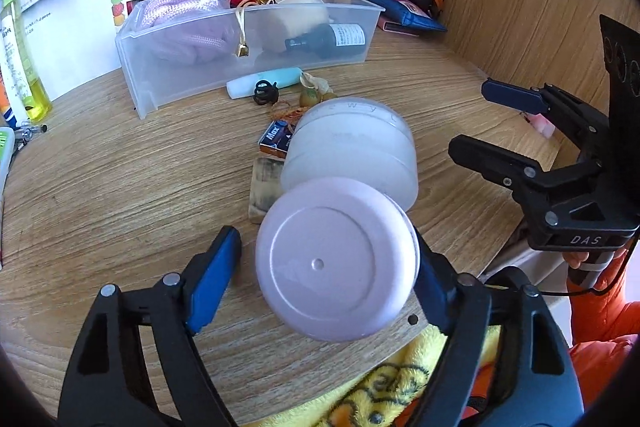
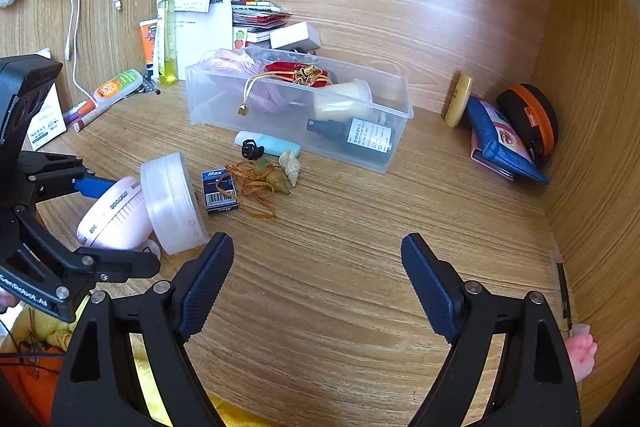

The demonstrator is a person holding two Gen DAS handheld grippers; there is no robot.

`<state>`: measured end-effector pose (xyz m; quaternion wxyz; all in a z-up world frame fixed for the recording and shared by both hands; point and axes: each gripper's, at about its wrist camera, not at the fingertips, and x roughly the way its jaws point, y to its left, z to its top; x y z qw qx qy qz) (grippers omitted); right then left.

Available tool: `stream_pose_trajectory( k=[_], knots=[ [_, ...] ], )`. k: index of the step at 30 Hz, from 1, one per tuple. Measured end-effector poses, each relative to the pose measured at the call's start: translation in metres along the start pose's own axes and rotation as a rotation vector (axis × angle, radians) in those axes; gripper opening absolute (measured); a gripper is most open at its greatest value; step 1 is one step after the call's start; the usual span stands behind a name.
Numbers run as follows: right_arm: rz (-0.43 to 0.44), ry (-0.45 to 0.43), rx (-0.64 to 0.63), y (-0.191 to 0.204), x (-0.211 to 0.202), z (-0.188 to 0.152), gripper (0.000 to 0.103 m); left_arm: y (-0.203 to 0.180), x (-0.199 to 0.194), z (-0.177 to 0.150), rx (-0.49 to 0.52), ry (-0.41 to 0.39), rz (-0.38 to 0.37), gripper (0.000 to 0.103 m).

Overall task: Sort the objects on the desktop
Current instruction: 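Grasp the pink round container with the left tool while the right grasps the white one, then carry the pink container with the left tool while the right carries the white container to the bin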

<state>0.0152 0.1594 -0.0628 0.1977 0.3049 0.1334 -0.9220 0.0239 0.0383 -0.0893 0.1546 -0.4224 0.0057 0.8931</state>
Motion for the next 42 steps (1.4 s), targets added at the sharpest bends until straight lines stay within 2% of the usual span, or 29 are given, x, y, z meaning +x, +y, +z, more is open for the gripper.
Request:
stream_pose_trajectory(
  k=[2, 4, 13, 19, 20, 21, 22, 24, 27, 35, 42],
  knots=[
    [0.004, 0.01, 0.0, 0.002, 0.001, -0.002, 0.084, -0.002, 0.0, -0.001, 0.013, -0.004, 0.01, 0.075],
    [0.015, 0.013, -0.006, 0.005, 0.001, -0.004, 0.084, -0.001, -0.002, -0.002, 0.02, -0.006, 0.011, 0.065],
    [0.144, 0.005, -0.036, 0.034, 0.004, 0.002, 0.084, 0.029, -0.013, -0.003, -0.049, -0.029, 0.056, 0.065],
    [0.178, 0.007, -0.071, 0.054, 0.018, 0.012, 0.082, 0.047, -0.026, -0.001, -0.088, -0.066, 0.101, 0.065],
    [0.191, 0.01, -0.071, 0.055, 0.02, 0.013, 0.076, 0.05, -0.028, 0.0, -0.095, -0.071, 0.11, 0.065],
    [0.203, 0.016, -0.072, 0.057, 0.023, 0.015, 0.066, 0.054, -0.029, 0.0, -0.101, -0.074, 0.116, 0.065],
    [0.216, 0.027, -0.074, 0.059, 0.026, 0.017, 0.06, 0.056, -0.03, 0.0, -0.11, -0.076, 0.12, 0.065],
    [0.239, 0.047, -0.076, 0.06, 0.032, 0.02, 0.041, 0.062, -0.031, 0.0, -0.125, -0.077, 0.12, 0.065],
    [0.27, 0.064, -0.074, 0.062, 0.039, 0.022, 0.027, 0.065, -0.03, 0.0, -0.135, -0.08, 0.127, 0.065],
    [0.34, 0.046, 0.0, 0.047, 0.036, 0.029, 0.027, 0.067, -0.031, 0.003, -0.15, -0.091, 0.129, 0.065],
    [0.303, 0.006, 0.028, 0.028, 0.025, 0.038, 0.027, 0.059, -0.036, 0.012, -0.143, -0.12, 0.133, 0.065]
  ],
)
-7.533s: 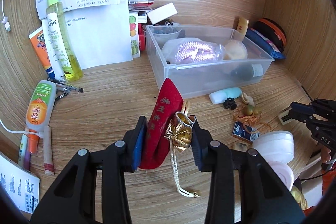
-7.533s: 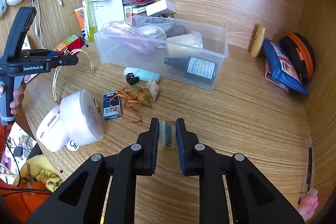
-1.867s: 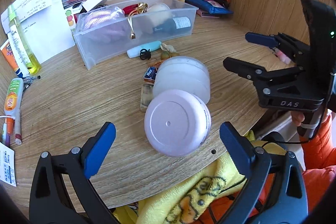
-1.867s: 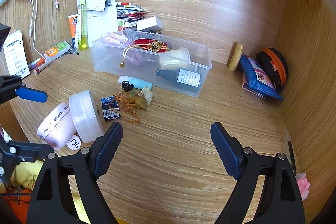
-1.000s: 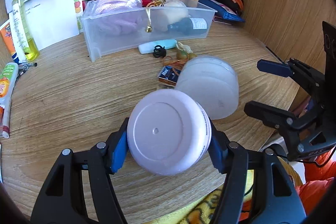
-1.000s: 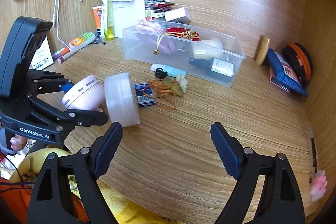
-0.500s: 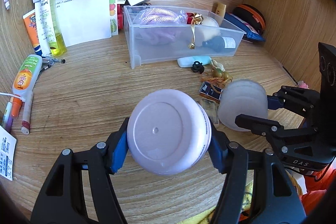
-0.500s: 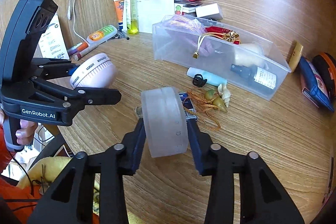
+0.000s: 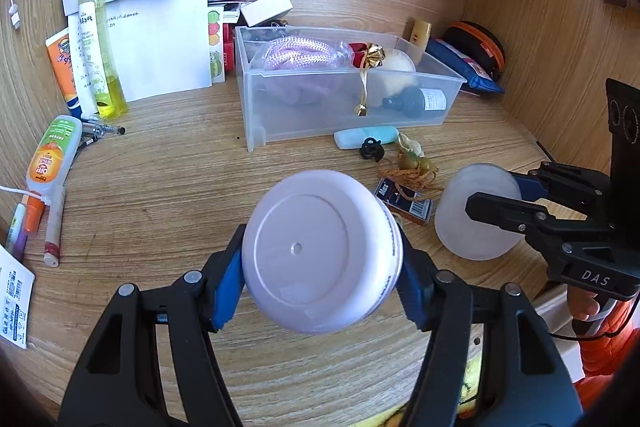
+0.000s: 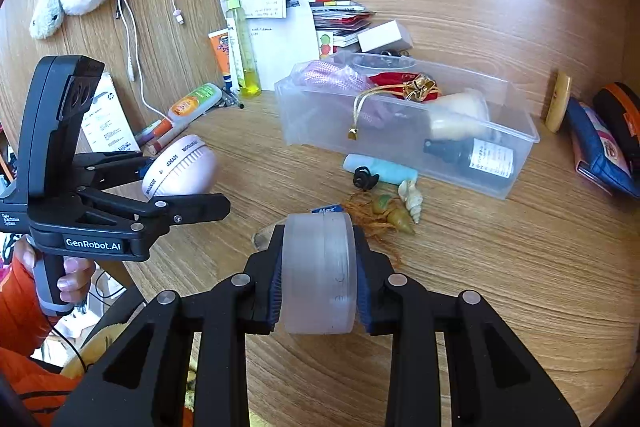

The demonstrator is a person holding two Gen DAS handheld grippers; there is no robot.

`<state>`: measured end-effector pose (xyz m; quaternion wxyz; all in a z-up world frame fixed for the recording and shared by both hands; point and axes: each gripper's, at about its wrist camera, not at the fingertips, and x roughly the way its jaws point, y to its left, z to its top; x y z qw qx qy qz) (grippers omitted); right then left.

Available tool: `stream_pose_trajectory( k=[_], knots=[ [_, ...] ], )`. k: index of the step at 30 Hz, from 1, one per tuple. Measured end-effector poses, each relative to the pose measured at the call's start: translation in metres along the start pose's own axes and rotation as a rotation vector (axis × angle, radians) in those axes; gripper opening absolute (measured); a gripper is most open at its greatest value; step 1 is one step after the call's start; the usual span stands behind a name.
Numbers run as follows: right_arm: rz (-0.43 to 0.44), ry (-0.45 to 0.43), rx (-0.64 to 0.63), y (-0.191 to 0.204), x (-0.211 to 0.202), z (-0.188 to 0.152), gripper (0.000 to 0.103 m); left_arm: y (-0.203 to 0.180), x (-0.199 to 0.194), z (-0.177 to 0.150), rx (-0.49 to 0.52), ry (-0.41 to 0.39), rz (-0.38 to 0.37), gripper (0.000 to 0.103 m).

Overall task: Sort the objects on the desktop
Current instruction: 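Carry the pink container with the left tool while the right carries the white container to the bin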

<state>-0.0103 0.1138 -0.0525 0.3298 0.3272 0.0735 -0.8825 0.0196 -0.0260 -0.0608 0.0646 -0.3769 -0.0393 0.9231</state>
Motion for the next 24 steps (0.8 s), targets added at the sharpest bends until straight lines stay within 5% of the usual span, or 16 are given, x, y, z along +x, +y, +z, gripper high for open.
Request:
stream_pose_trajectory(
  k=[24],
  knots=[
    [-0.018, -0.11, 0.06, -0.055, -0.033, 0.067, 0.027, -0.016, -0.004, 0.066, 0.031, -0.109, 0.013, 0.065]
  ],
)
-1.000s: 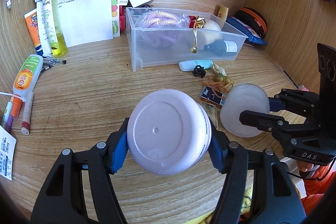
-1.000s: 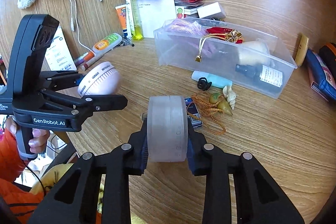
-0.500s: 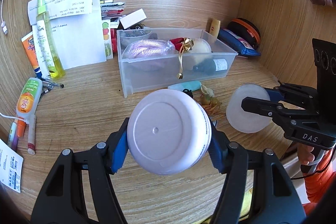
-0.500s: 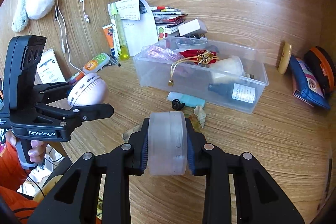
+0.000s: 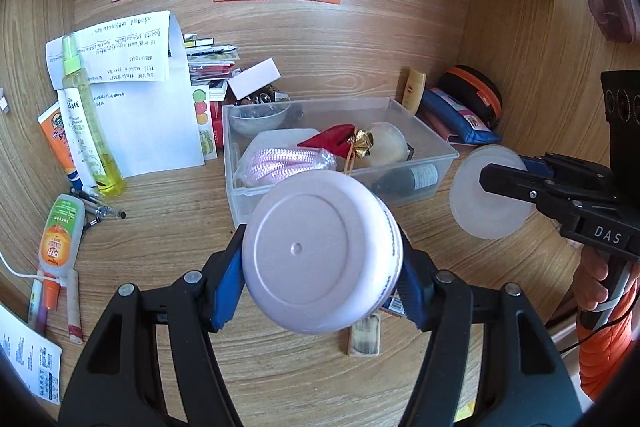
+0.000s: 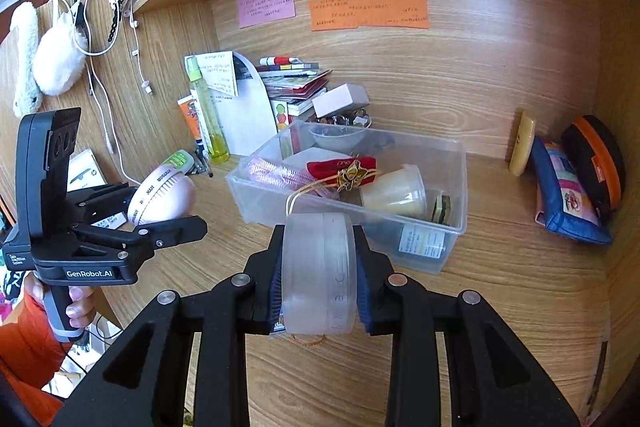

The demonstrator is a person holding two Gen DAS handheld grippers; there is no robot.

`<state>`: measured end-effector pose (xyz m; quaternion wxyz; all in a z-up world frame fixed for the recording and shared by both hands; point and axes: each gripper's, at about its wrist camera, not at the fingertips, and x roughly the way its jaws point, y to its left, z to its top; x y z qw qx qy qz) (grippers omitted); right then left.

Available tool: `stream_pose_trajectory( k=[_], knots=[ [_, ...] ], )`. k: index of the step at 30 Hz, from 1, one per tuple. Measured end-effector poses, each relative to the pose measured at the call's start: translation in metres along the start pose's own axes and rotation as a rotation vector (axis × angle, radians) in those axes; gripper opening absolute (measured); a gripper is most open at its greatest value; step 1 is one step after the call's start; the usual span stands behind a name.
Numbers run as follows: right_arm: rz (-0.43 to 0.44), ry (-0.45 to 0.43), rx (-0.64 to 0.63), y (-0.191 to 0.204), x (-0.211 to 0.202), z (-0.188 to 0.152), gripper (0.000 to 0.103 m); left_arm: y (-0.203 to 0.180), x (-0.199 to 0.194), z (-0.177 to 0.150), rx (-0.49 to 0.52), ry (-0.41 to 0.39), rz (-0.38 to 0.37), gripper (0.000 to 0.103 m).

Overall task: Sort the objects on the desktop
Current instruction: 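Carry the pink container with the left tool while the right carries the white container to the bin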

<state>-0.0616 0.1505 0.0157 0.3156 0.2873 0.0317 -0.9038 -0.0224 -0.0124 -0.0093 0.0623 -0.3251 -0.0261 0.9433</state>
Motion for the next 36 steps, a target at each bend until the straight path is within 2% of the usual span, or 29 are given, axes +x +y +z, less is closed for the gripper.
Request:
stream_pose_trajectory(
  k=[11, 25, 31, 36],
  knots=[
    [-0.026, -0.05, 0.002, -0.017, 0.009, 0.033, 0.027, 0.016, 0.02, 0.049, -0.044, -0.041, 0.016, 0.065],
    [-0.065, -0.023, 0.014, -0.042, 0.066, 0.088, 0.027, 0.029, 0.086, 0.098, -0.057, 0.005, 0.045, 0.065],
    [-0.053, 0.003, 0.04, -0.044, 0.099, 0.097, 0.027, 0.037, 0.108, 0.104, -0.076, 0.009, 0.06, 0.065],
    [-0.078, 0.018, 0.053, -0.044, 0.125, 0.098, 0.027, 0.046, 0.123, 0.097, -0.093, 0.04, 0.05, 0.065]
  ],
)
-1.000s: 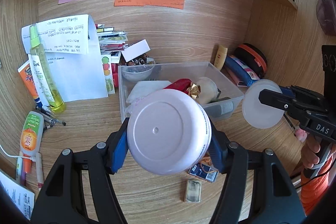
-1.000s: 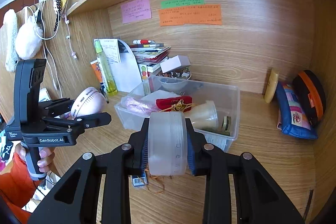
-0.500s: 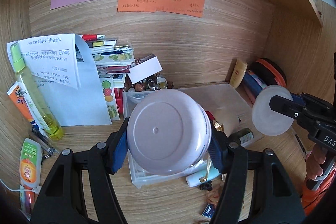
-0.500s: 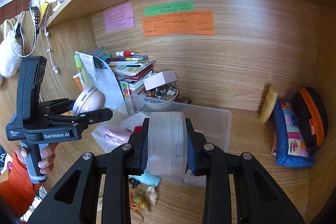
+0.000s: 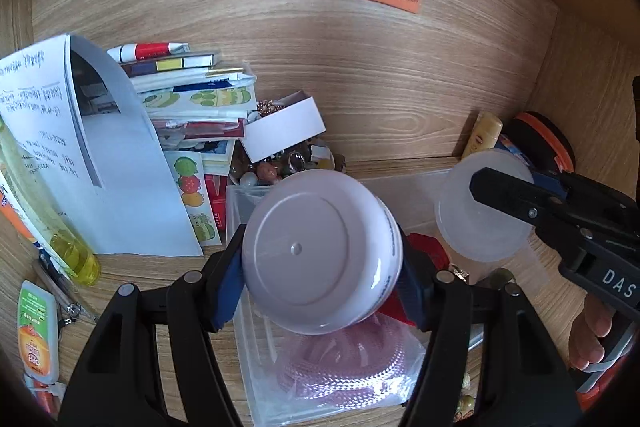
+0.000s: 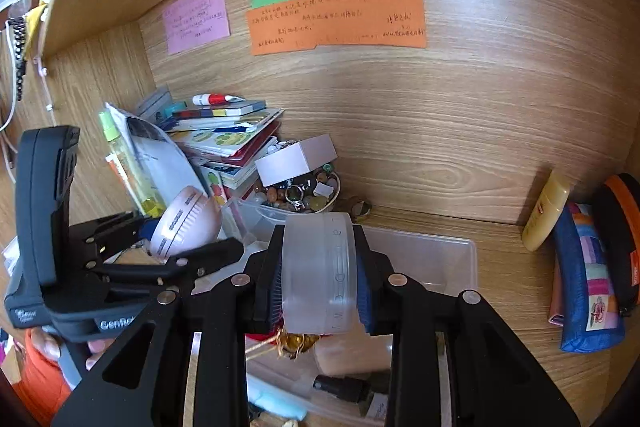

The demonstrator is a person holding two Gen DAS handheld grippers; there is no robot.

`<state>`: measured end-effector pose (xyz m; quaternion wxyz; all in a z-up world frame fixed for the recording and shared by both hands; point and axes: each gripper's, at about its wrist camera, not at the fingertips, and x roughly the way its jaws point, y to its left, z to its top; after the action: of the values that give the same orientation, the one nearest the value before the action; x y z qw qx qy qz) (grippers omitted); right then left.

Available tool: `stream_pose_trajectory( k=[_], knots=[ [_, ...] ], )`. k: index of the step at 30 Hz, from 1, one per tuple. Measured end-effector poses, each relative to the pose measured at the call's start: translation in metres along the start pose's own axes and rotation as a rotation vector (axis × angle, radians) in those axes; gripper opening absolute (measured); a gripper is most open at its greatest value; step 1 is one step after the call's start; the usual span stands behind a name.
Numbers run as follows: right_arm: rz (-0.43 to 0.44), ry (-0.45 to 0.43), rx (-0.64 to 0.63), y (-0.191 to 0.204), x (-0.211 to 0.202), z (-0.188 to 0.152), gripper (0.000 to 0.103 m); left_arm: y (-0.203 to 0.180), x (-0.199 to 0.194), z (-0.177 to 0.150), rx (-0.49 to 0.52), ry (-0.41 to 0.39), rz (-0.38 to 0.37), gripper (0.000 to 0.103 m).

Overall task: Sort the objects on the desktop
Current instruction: 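Carry the pink container with the left tool while the right carries the white container to the bin, then open both tools to release the containers into the bin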

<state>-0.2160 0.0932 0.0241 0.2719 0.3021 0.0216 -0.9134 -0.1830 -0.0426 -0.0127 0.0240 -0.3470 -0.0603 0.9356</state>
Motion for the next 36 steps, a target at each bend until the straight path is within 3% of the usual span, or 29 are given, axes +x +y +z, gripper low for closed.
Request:
stream_pose_trajectory(
  k=[5, 15, 20, 22, 32, 36],
  knots=[
    [-0.029, 0.033, -0.026, 0.006, 0.021, -0.009, 0.027, -0.002, 0.011, -0.006, 0.012, 0.027, -0.02, 0.065],
    [-0.095, 0.037, -0.055, 0.002, 0.028, -0.021, 0.027, -0.008, 0.025, -0.014, 0.049, 0.043, 0.053, 0.065],
    [-0.102, 0.035, -0.07, 0.003, 0.028, -0.023, 0.027, -0.015, 0.033, -0.019, 0.087, 0.063, 0.061, 0.065],
    [-0.11, 0.051, -0.073, 0.002, 0.031, -0.024, 0.027, -0.019, 0.034, -0.021, 0.119, 0.053, 0.096, 0.065],
    [-0.095, 0.112, -0.039, -0.009, 0.043, -0.031, 0.027, -0.017, 0.032, -0.023, 0.125, 0.038, 0.111, 0.065],
    [-0.114, 0.114, -0.055, -0.007, 0.045, -0.032, 0.029, -0.017, 0.026, -0.024, 0.141, 0.004, 0.136, 0.078]
  ],
)
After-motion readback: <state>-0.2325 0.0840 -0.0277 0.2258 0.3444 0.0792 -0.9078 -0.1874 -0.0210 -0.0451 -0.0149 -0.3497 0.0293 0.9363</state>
